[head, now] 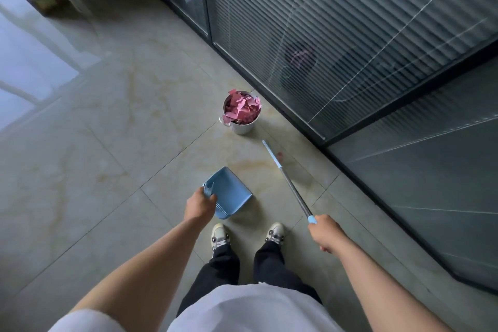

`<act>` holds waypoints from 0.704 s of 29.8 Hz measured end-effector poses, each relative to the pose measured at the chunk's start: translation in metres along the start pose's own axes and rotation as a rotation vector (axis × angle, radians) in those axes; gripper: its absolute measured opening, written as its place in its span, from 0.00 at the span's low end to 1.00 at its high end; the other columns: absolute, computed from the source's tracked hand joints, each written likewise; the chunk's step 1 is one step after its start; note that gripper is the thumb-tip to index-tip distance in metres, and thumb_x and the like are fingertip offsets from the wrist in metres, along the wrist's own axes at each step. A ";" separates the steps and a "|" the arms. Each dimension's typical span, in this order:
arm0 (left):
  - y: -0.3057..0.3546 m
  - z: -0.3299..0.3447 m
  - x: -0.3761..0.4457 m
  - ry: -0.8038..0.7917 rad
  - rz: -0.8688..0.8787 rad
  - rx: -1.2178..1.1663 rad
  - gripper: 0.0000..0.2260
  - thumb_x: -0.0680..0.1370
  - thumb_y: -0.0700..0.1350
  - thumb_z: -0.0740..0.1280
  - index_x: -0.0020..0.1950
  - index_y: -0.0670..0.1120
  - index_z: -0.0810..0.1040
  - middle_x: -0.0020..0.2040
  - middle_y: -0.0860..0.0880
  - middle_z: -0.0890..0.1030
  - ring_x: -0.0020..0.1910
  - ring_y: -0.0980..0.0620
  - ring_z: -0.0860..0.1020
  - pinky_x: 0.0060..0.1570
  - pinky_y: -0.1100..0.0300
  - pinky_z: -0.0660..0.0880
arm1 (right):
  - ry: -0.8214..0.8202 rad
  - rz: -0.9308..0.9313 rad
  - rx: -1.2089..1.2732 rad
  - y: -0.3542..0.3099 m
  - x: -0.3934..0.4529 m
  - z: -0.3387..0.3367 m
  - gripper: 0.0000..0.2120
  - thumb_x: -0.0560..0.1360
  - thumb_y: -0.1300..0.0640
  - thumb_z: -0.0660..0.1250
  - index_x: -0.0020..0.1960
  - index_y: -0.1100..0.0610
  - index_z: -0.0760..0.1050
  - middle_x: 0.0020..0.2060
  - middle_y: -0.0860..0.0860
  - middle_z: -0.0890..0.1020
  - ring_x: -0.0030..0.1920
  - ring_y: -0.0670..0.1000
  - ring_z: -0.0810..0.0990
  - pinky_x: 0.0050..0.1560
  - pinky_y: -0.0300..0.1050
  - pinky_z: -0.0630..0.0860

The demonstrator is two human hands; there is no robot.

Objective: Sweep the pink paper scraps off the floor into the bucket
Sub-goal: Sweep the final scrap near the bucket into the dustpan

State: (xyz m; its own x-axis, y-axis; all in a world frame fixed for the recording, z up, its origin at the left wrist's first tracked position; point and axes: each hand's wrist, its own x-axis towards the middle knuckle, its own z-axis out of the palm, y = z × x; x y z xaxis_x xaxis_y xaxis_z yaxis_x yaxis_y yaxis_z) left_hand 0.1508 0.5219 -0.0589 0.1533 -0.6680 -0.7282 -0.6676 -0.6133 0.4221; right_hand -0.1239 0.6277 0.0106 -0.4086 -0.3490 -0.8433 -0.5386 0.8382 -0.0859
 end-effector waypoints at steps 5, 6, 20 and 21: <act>0.001 0.007 -0.002 -0.008 -0.005 0.008 0.15 0.78 0.45 0.60 0.63 0.44 0.72 0.55 0.42 0.79 0.47 0.44 0.76 0.45 0.54 0.71 | -0.035 -0.008 0.189 -0.006 -0.014 0.001 0.09 0.76 0.58 0.56 0.38 0.55 0.68 0.29 0.52 0.70 0.21 0.49 0.64 0.23 0.34 0.58; 0.001 0.007 -0.002 -0.007 -0.005 0.006 0.14 0.78 0.45 0.60 0.63 0.44 0.72 0.56 0.41 0.79 0.47 0.44 0.76 0.45 0.54 0.71 | -0.039 -0.004 0.254 -0.005 -0.019 -0.002 0.09 0.76 0.59 0.56 0.39 0.57 0.70 0.28 0.53 0.69 0.21 0.48 0.62 0.23 0.34 0.56; 0.010 0.013 -0.003 -0.013 0.008 0.051 0.16 0.79 0.44 0.58 0.67 0.43 0.70 0.58 0.40 0.78 0.47 0.45 0.74 0.43 0.55 0.69 | 0.053 -0.060 -0.196 0.021 -0.027 -0.012 0.12 0.75 0.58 0.54 0.55 0.56 0.71 0.46 0.55 0.78 0.42 0.58 0.79 0.34 0.40 0.69; 0.010 0.014 -0.003 -0.012 0.009 0.053 0.16 0.79 0.44 0.58 0.67 0.43 0.70 0.58 0.40 0.78 0.46 0.45 0.73 0.42 0.55 0.69 | 0.049 -0.058 -0.252 0.015 -0.028 -0.010 0.09 0.75 0.58 0.54 0.52 0.56 0.70 0.45 0.54 0.77 0.42 0.58 0.79 0.34 0.41 0.68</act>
State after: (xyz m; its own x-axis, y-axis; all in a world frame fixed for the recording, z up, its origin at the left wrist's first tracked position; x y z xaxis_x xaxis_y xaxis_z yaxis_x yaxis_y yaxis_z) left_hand 0.1334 0.5234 -0.0600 0.1382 -0.6683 -0.7310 -0.7066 -0.5837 0.4000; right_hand -0.1286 0.6458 0.0380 -0.4031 -0.4186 -0.8138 -0.7262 0.6874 0.0061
